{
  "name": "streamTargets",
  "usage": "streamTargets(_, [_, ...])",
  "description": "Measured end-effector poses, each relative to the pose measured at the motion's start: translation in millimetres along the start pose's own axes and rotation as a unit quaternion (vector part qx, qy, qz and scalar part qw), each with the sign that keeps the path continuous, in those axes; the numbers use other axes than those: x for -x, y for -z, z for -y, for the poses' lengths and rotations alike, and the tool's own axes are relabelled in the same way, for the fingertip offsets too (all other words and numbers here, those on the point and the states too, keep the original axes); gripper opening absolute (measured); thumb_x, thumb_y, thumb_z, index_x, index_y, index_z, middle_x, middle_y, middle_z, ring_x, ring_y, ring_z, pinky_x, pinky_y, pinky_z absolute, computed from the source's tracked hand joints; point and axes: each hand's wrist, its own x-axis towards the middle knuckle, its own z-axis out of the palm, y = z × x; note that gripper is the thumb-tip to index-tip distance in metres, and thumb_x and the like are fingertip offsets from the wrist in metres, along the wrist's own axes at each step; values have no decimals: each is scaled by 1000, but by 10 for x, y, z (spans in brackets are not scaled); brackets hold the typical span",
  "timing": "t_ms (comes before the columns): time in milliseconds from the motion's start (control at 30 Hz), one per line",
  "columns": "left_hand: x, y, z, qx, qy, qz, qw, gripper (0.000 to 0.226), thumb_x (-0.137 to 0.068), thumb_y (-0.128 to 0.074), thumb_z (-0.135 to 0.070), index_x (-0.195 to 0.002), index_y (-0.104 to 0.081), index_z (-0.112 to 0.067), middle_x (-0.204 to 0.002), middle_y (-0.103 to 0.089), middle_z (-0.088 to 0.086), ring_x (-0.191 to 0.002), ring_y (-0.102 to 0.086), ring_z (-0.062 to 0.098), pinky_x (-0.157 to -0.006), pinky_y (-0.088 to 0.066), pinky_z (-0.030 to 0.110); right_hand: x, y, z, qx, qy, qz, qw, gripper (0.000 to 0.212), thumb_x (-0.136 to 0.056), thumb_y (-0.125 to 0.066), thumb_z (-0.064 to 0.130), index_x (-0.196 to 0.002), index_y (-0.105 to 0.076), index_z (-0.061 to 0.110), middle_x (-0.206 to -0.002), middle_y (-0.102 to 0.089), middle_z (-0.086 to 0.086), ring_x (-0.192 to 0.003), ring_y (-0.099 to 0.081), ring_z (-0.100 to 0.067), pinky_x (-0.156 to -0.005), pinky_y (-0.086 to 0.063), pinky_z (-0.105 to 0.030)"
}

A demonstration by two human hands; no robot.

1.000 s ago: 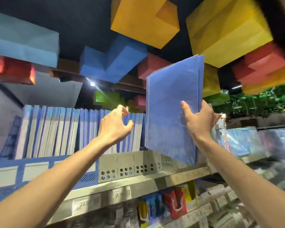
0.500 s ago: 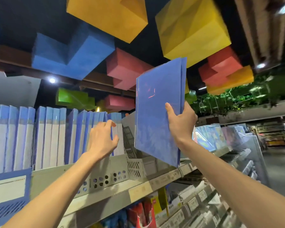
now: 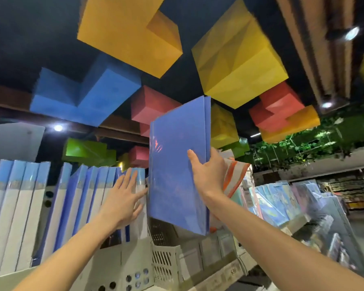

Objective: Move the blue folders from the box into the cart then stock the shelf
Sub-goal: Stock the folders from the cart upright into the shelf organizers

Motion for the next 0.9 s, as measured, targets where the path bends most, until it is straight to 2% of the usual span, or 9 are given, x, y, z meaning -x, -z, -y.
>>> streamTargets(67, [2,-77,78,5,-24,-29,999,43,-91,-52,-50,-130,-66,-38,-149,-48,22,-144,-34,40,-120,-21,47,-63,-138,-107,-19,-12,-8,1000,16,-89,-73,28,-103,-67,23,-93,-68,9,-82,-65,-7,-72,-57,-24])
streamTargets(100, [20,-126,120,6,-32,-49,998,46,-92,-43,-50,-130,-66,-37,-150,-47,22,-145,-32,39,-120,-15,44,-76,-201,-167,-33,-16,-7,999,15,-88,-74,27,-101,-67,24,-93,-69,10,-82,-65,-6,-73,-57,-26])
streamTargets(300, [190,-186,263,5,-19,-81,997,52,-96,-32,-50,-131,-66,-33,-157,-35,23,-151,-23,38,-119,-21,50,-79,-451,-445,-33,23,23,999,12,-90,-71,25,-101,-68,20,-93,-71,6,-84,-67,-9,-69,-53,-22])
streamTargets(367, [240,-210,246,15,6,-92,996,52,-98,-30,-51,-132,-65,-34,-162,-28,20,-154,-16,35,-122,-20,52,-20,-526,-524,-44,18,41,998,13,-91,-70,20,-103,-68,16,-91,-70,8,-78,-65,2,-64,-47,-9])
streamTargets(433, [259,-246,195,37,25,-98,994,52,-99,-30,-52,-133,-64,-33,-164,-24,18,-155,-12,33,-122,-18,54,30,-625,-614,-49,22,55,997,13,-92,-69,17,-104,-69,15,-89,-69,10,-75,-63,7,-60,-42,-3])
streamTargets(533, [248,-258,139,37,29,-108,993,55,-99,-28,-55,-134,-64,-33,-164,-22,17,-155,-9,32,-123,-17,54,97,-746,-742,-30,37,62,997,17,-92,-69,20,-107,-68,12,-95,-72,3,-79,-66,-5,-58,-40,-1])
streamTargets(600, [245,-263,139,37,33,-109,993,56,-99,-26,-56,-134,-63,-34,-165,-22,17,-155,-9,32,-123,-17,54,117,-802,-811,-25,45,69,996,21,-93,-68,23,-111,-67,12,-100,-72,2,-85,-67,-7,-58,-41,-1])
streamTargets(767, [216,-316,93,36,43,-123,991,57,-95,-28,-54,-132,-65,-33,-164,-25,17,-155,-13,34,-123,-17,55,148,-710,-916,-29,50,69,996,23,-93,-69,23,-113,-67,12,-101,-70,7,-81,-62,14,-62,-41,0])
streamTargets(900, [206,-342,98,35,40,-130,990,58,-95,-27,-54,-133,-64,-32,-164,-25,17,-155,-12,34,-123,-15,56,148,-643,-998,-29,48,78,995,23,-93,-70,22,-113,-69,11,-99,-71,5,-76,-60,19,-59,-41,0])
